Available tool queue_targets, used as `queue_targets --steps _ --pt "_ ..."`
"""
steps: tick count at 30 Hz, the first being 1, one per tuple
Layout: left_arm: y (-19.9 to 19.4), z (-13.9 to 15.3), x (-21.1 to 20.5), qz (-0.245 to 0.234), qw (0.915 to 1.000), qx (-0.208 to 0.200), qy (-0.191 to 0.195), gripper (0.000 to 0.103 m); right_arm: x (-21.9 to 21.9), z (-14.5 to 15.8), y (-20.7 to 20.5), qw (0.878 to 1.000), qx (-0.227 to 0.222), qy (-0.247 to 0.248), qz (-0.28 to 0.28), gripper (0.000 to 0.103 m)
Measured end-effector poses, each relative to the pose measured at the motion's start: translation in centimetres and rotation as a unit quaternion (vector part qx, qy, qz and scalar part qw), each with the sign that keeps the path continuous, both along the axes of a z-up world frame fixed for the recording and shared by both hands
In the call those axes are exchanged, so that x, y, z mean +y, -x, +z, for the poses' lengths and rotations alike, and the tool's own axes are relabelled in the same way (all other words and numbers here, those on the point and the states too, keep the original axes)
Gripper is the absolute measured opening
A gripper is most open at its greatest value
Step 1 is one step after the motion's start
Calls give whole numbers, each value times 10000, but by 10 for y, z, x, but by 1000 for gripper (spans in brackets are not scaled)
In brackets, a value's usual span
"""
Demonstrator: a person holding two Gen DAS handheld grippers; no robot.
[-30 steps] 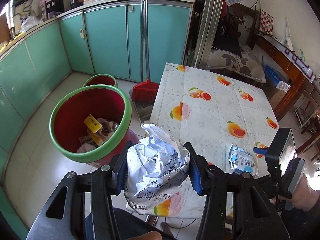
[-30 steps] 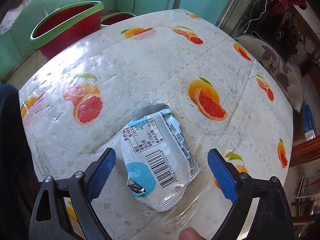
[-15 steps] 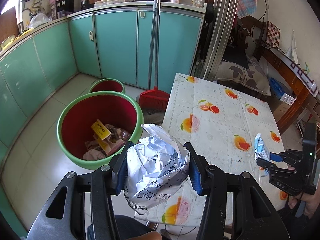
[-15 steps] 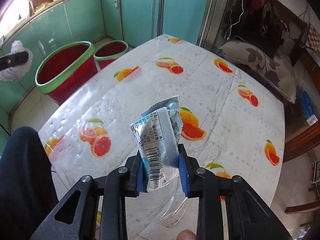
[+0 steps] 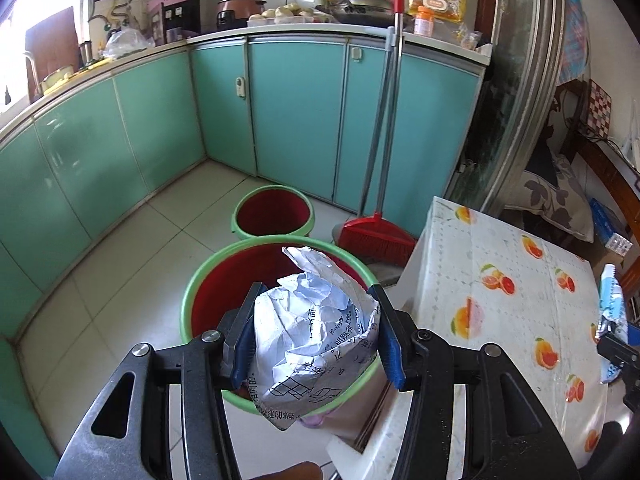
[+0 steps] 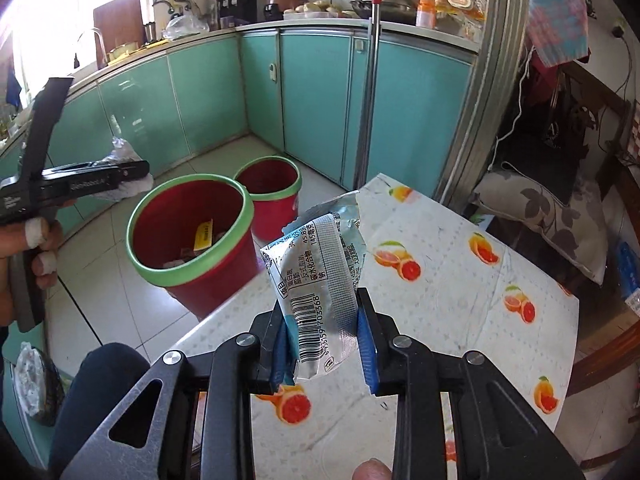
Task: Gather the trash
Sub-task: 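Carry both to the bin and open the left tool to drop the paper, then lower the silver packet into the bin and open the right tool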
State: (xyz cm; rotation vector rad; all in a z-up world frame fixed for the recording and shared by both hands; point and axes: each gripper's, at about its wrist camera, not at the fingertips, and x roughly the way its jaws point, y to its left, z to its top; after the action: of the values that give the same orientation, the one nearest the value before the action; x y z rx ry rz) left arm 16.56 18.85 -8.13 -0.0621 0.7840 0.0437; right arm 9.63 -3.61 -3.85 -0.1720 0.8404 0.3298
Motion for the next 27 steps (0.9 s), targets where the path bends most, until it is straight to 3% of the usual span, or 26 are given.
queue_targets --steps 10,14,18,19,21,27 --pt "-28 -56 37 292 9980 535 179 50 69 12 -33 9994 -82 -63 319 27" --pt "-38 -78 43 222 9956 866 294 56 85 11 -43 9991 -102 -14 405 27" --pt "-40 -87 46 203 9948 935 354 60 96 10 -50 9989 -91 5 469 27" --pt "-40 -87 47 214 9947 934 374 63 99 9 -51 9988 -87 5 487 27" --pt "-37 -84 51 281 9953 839 403 93 104 8 -54 9986 -79 6 521 27" --pt "-17 -62 70 593 9969 422 283 95 125 3 -63 9976 -60 4 692 27"
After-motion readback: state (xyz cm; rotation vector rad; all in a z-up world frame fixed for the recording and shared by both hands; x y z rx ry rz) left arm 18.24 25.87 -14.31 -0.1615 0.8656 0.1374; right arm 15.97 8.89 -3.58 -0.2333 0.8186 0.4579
